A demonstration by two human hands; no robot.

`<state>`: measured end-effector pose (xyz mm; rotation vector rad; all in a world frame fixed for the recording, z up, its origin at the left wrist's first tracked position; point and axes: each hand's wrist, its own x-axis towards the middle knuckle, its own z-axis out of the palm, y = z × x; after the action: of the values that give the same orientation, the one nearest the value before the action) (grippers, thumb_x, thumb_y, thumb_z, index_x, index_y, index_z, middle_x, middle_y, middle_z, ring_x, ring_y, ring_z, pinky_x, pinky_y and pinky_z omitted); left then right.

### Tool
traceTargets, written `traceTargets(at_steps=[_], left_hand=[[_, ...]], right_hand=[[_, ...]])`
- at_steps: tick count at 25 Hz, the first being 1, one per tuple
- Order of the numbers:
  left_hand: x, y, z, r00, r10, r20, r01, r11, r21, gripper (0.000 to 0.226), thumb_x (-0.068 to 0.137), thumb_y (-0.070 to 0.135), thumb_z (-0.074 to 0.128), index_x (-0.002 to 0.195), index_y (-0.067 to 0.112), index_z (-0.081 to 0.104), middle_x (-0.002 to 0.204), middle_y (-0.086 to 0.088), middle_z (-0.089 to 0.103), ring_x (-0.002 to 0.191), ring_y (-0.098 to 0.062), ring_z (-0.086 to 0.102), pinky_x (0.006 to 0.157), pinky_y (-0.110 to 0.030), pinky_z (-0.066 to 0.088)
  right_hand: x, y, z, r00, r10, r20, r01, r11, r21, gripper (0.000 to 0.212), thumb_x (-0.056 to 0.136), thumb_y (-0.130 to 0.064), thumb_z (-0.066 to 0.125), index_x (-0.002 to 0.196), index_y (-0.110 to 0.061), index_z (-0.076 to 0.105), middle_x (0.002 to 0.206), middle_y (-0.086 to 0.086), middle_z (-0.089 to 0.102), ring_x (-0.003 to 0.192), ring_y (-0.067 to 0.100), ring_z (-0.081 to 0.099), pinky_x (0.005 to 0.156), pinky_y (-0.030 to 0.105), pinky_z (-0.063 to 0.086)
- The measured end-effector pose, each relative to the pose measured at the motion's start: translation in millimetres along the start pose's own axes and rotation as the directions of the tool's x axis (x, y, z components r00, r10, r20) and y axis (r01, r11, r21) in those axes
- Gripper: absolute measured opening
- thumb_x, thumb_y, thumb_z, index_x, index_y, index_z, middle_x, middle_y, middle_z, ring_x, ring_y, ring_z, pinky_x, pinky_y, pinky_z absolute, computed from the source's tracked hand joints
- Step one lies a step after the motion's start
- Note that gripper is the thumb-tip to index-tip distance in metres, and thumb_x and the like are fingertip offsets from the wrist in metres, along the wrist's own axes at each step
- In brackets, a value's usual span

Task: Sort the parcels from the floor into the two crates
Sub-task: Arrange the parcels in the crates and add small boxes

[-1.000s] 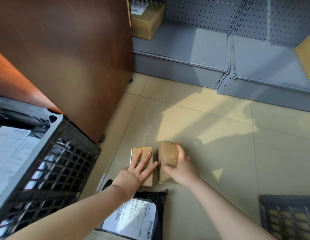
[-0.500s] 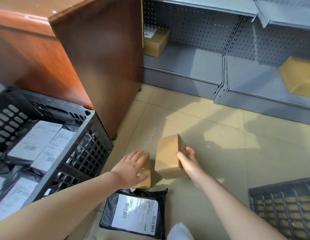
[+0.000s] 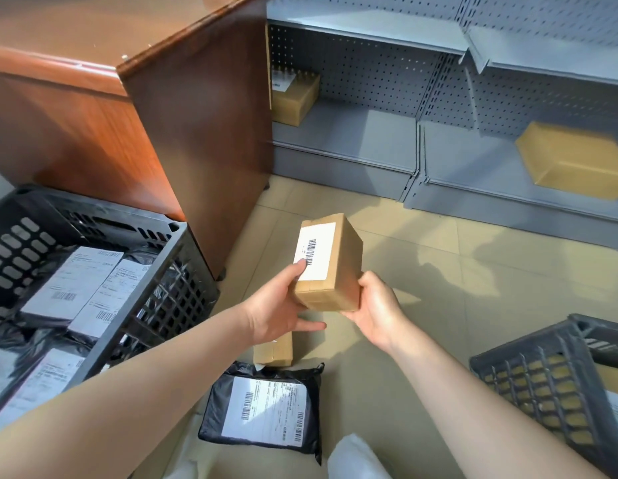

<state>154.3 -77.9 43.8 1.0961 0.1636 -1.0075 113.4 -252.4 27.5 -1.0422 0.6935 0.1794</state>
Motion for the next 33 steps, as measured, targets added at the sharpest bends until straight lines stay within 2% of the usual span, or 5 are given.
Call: traceTargets(at_steps=[6,11,16,26,33], left_hand=[[-2,-14,4,0.942,0.336,0.025,-0.32,0.87,0.375,0.052,0.085,0.046,0.065,0.134,0.039,0.049,0.13,0.006,0.062,0.124,-0.018,0.055,0.105,-0.045,0.044],[-12,-18,9,0.672,0.695,0.256,-0.416,0.068,0.907,0.085,0.062,0.05,0.074,0.137,0.026,0.042,0.14,0.01,0.041,0.13,-0.011,0.029,0.107,-0.016,0.017],[-19,-11,27,0.62,0.626,0.472,-0.43,-0.232,0.873,0.094,0.064,0.04,0.082,0.143,0.018,0.036,0.146,0.001,0.037,0.135,-0.022,0.028,0.115,-0.035,0.023],[-35,-12,105,0.903,0.424,0.073,-0.329,0.57,0.753,0.061,0.089,0.041,0.065,0.142,0.033,0.036,0.137,0.002,0.05,0.128,-0.013,0.046,0.109,-0.029,0.036],[-28,-37,195,0.916,0.351,0.193,-0.365,0.532,0.764,0.036,0.087,0.014,0.071,0.114,0.023,0.049,0.113,-0.003,0.061,0.1,-0.013,0.055,0.081,-0.022,0.048]], right_hand=[[-33,1,-14,0.979,-0.159,-0.124,0.141,0.98,-0.144,0.028,0.102,-0.021,0.045,0.127,-0.01,0.052,0.117,0.017,0.067,0.099,0.029,0.065,0.086,0.041,0.055],[-62,-6,-32,0.99,-0.101,-0.099,0.104,0.994,0.029,0.053,0.094,-0.062,0.046,0.126,-0.02,0.047,0.125,0.009,0.063,0.11,0.029,0.065,0.098,0.047,0.052],[-76,-10,-39,0.985,-0.173,-0.003,0.166,0.951,-0.261,0.031,0.094,-0.05,0.056,0.114,-0.027,0.063,0.113,0.001,0.073,0.105,0.019,0.068,0.096,0.039,0.053],[-120,-37,-95,0.963,-0.24,-0.127,0.209,0.954,-0.213,0.041,0.09,-0.045,0.065,0.12,-0.017,0.062,0.109,0.005,0.074,0.098,0.021,0.071,0.089,0.035,0.056],[-171,-65,-174,0.966,-0.199,-0.164,0.165,0.965,-0.202,0.032,0.093,-0.041,0.064,0.117,-0.021,0.064,0.109,0.003,0.075,0.106,0.022,0.068,0.101,0.044,0.051]])
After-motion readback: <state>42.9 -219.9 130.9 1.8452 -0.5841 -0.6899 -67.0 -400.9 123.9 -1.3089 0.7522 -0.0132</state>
